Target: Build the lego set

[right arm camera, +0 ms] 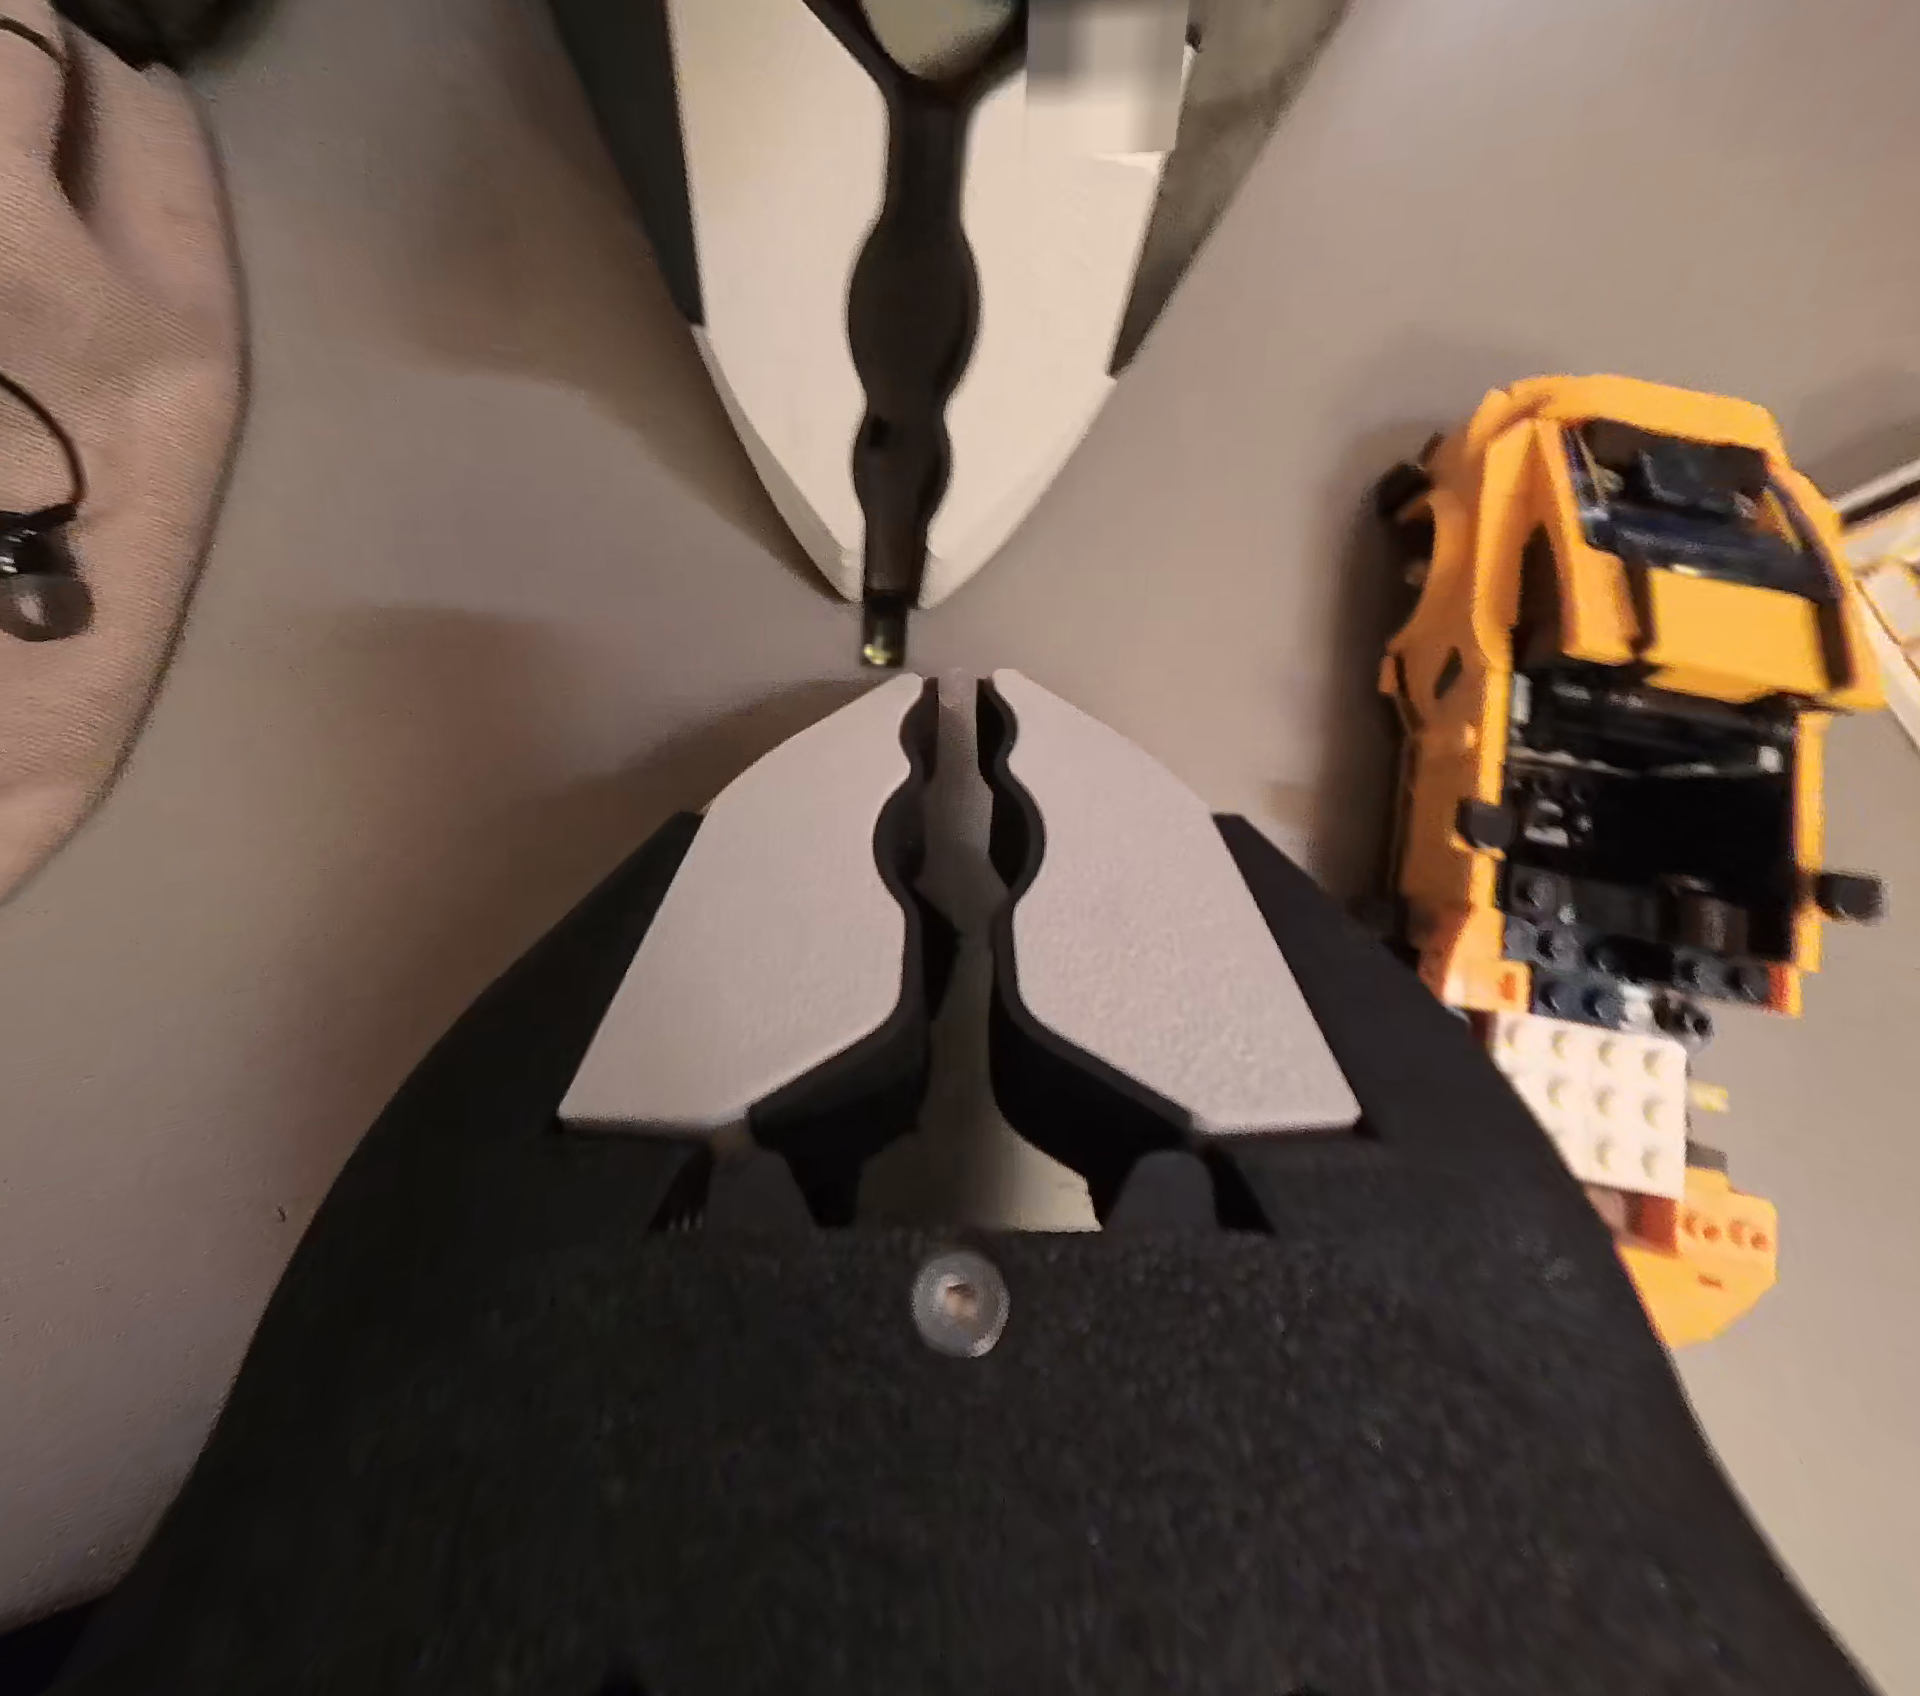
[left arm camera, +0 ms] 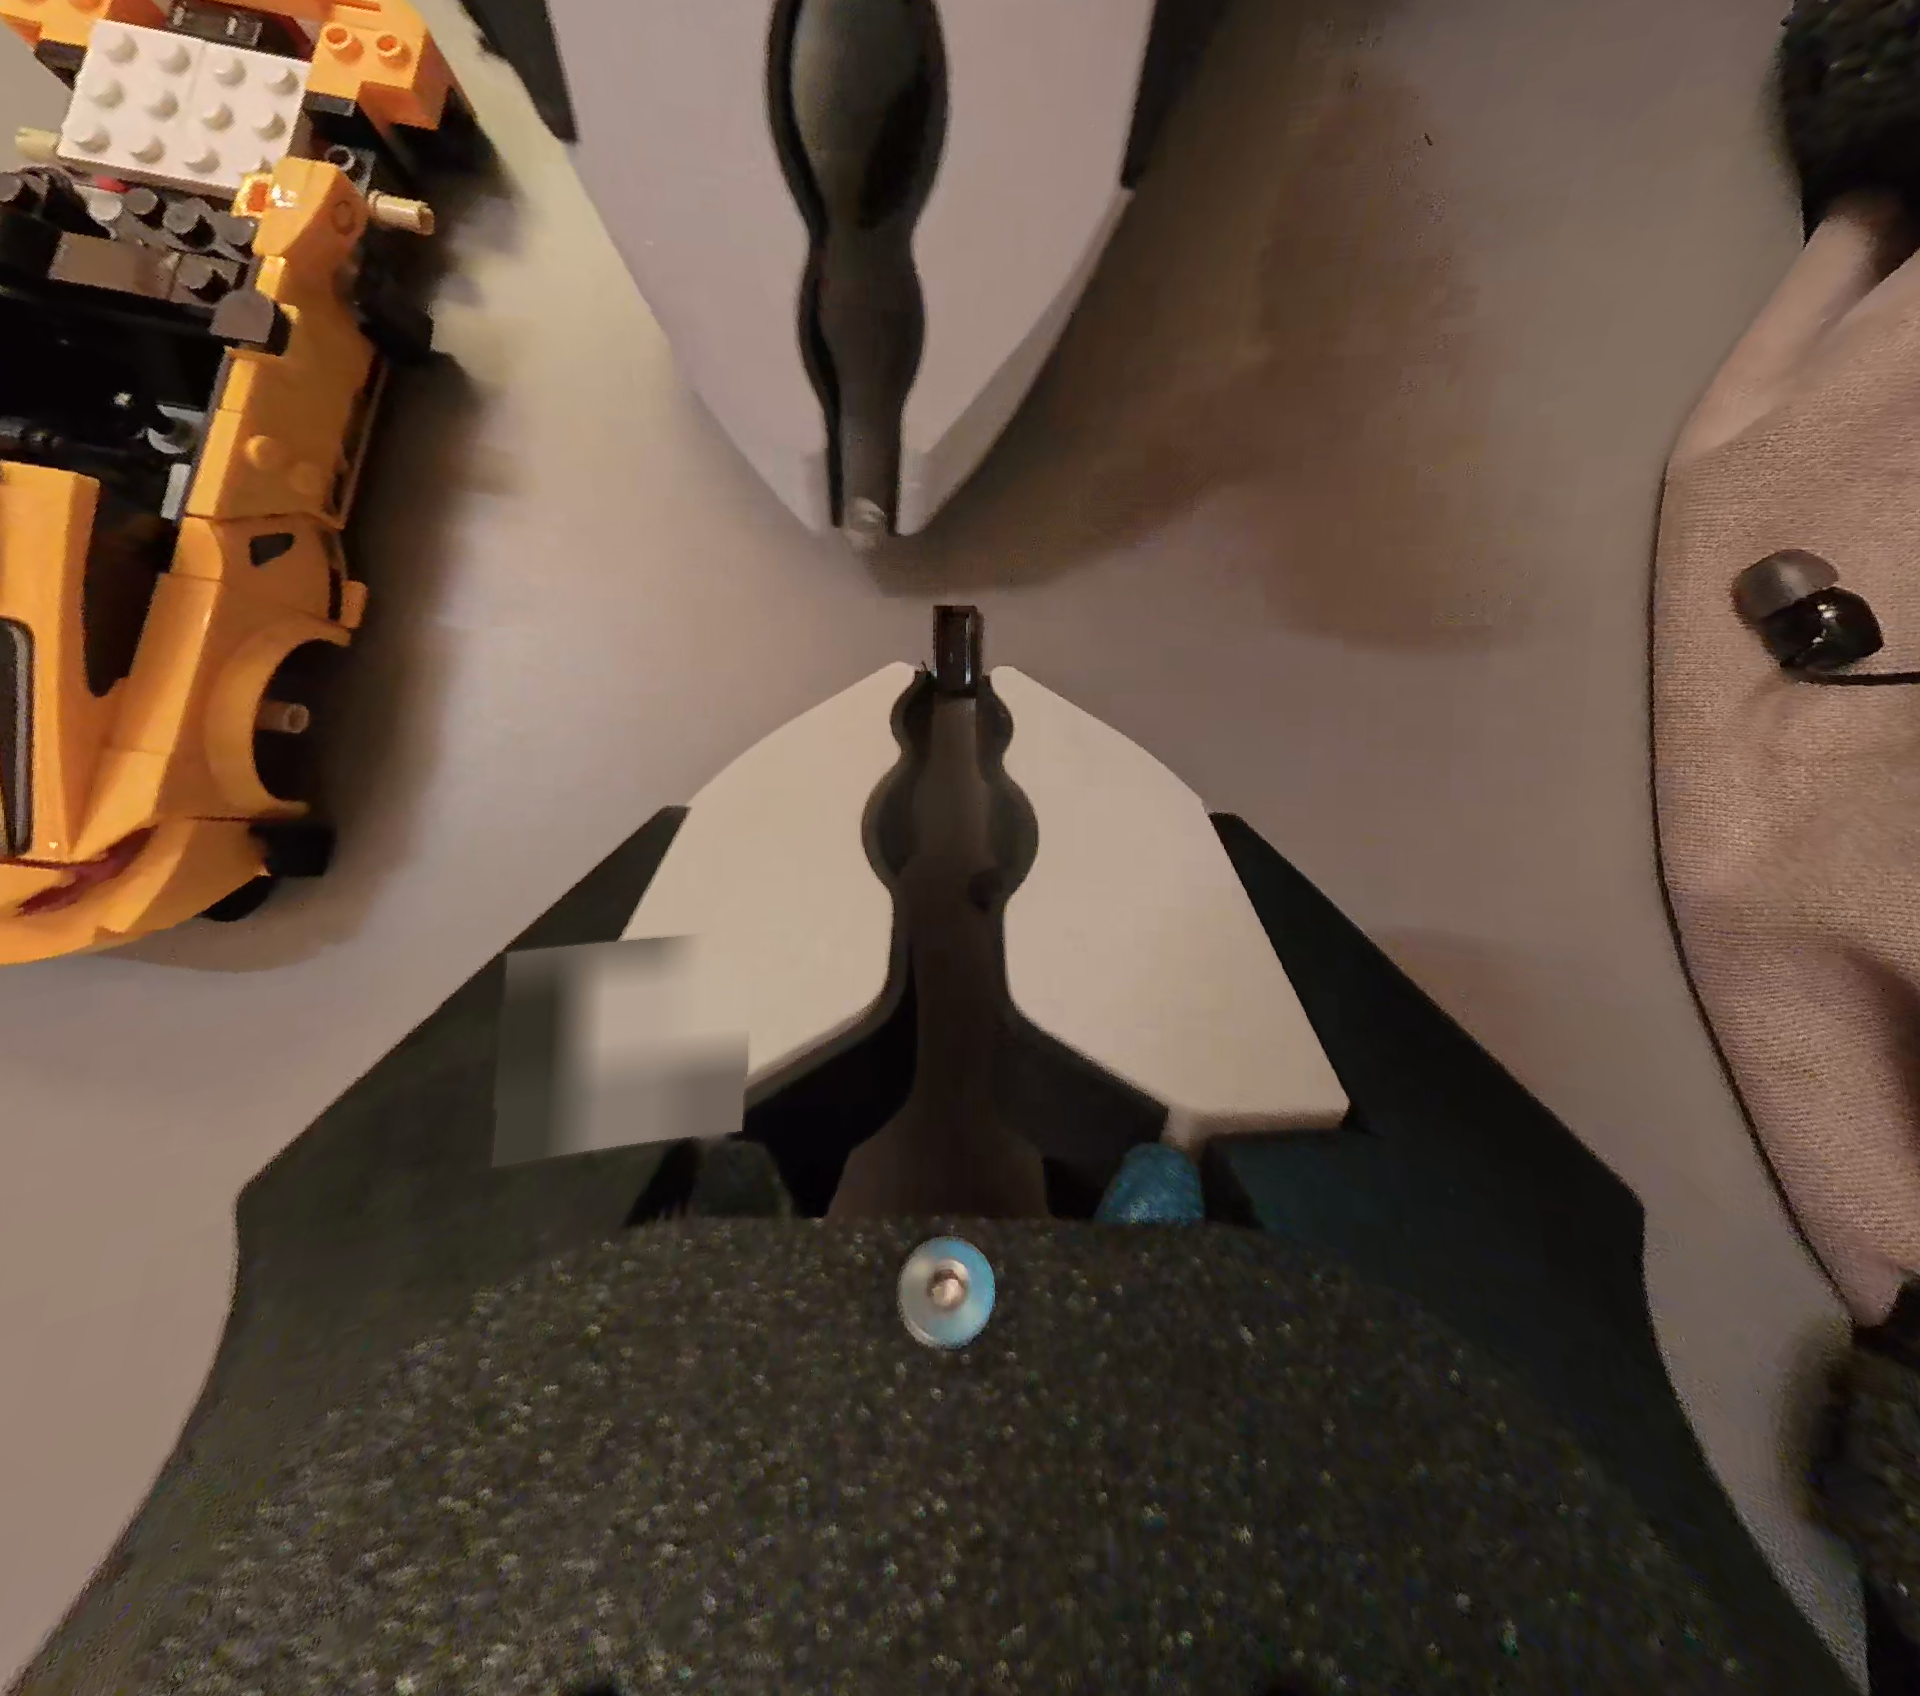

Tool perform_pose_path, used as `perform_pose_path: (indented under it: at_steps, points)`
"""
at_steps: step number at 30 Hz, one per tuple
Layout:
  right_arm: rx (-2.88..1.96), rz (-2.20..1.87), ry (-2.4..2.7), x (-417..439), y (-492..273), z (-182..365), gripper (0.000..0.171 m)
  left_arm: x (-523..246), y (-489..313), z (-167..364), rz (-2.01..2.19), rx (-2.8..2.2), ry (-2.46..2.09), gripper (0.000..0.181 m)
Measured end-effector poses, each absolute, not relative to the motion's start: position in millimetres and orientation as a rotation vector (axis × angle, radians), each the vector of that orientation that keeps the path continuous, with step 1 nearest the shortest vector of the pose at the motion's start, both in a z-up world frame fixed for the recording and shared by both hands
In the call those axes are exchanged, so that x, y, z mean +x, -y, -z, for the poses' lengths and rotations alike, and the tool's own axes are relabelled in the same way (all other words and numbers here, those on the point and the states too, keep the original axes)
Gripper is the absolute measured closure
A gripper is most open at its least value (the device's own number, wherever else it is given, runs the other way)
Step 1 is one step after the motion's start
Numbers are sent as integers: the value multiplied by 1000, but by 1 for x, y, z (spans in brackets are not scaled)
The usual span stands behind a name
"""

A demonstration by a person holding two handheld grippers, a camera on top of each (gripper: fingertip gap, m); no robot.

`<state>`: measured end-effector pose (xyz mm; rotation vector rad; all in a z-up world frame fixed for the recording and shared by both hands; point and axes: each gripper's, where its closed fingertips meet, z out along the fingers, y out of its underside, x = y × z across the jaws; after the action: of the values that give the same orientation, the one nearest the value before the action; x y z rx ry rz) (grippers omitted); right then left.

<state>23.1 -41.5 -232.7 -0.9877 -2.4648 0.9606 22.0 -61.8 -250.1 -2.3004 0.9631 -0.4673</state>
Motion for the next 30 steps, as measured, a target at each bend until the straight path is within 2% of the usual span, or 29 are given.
perform_pose_path:
  at_steps: [30]
  points:
    - [-1114, -817, 2576, 25, 59, 247, 164, 22, 62, 250, 468, -2279, -965, 174]
